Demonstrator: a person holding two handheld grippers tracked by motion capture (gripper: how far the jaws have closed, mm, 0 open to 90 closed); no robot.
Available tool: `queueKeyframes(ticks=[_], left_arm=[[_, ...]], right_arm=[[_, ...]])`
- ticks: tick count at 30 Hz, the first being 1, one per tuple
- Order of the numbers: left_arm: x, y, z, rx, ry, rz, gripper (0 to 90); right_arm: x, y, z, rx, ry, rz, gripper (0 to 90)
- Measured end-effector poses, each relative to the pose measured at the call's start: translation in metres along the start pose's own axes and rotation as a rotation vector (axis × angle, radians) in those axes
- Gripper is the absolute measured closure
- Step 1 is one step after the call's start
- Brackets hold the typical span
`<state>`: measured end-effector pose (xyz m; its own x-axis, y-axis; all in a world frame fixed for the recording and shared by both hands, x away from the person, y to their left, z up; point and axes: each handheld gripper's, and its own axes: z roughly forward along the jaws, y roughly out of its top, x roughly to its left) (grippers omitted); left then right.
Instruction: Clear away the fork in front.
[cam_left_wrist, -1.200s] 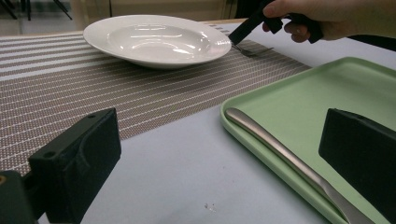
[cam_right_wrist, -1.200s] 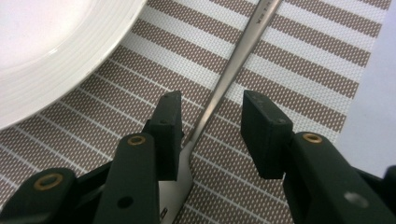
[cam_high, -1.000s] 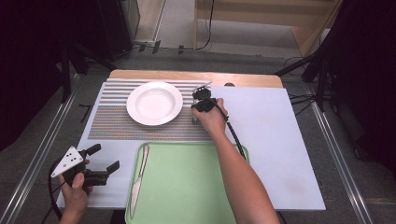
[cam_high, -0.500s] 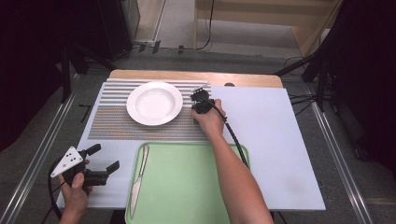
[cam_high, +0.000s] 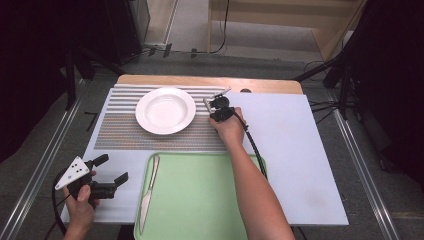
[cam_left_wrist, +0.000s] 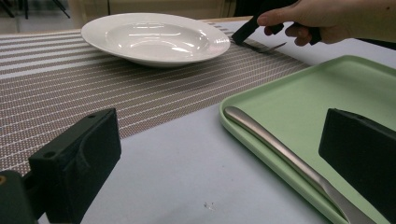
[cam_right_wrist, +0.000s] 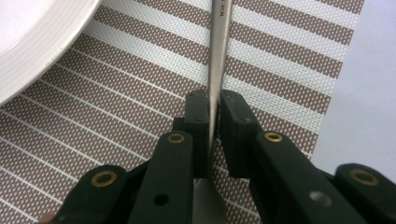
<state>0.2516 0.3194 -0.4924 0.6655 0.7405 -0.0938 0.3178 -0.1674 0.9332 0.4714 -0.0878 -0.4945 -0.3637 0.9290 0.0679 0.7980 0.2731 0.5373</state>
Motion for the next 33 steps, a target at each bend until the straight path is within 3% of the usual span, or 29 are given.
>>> queueKeyframes(ticks=[2,6,10,13,18,21,28,33], left_arm=[[0.000,0.000,0.000,0.001,0.000,0.001,0.0],[0.000,0.000,0.000,-0.002,-0.003,-0.002,0.0],[0.000,0.000,0.001,-0.001,-0.004,0.004,0.0],[0.000,0.001,0.001,0.015,-0.004,0.008,0.0],[0.000,0.001,0.002,0.011,-0.005,0.007,0.0],[0.000,0.001,0.001,0.012,-0.010,0.007,0.0],[0.001,0.001,0.001,0.007,-0.013,0.002,0.0],[0.000,0.001,0.002,0.011,-0.012,0.003,0.0]], right_arm=[[0.003,-0.001,-0.001,-0.003,-0.017,-0.029,83.6],[0.002,-0.001,-0.002,0.014,-0.006,-0.047,84.0],[0.002,-0.001,-0.002,0.010,-0.006,-0.047,83.4],[-0.003,-0.001,-0.002,0.012,0.026,-0.043,82.9],[0.000,-0.001,-0.002,0.005,0.009,-0.021,83.8],[0.001,-0.003,-0.002,-0.004,0.002,-0.051,84.1],[-0.003,-0.007,-0.003,-0.030,0.030,-0.044,84.2],[-0.004,-0.014,-0.007,-0.039,0.028,-0.071,84.2]])
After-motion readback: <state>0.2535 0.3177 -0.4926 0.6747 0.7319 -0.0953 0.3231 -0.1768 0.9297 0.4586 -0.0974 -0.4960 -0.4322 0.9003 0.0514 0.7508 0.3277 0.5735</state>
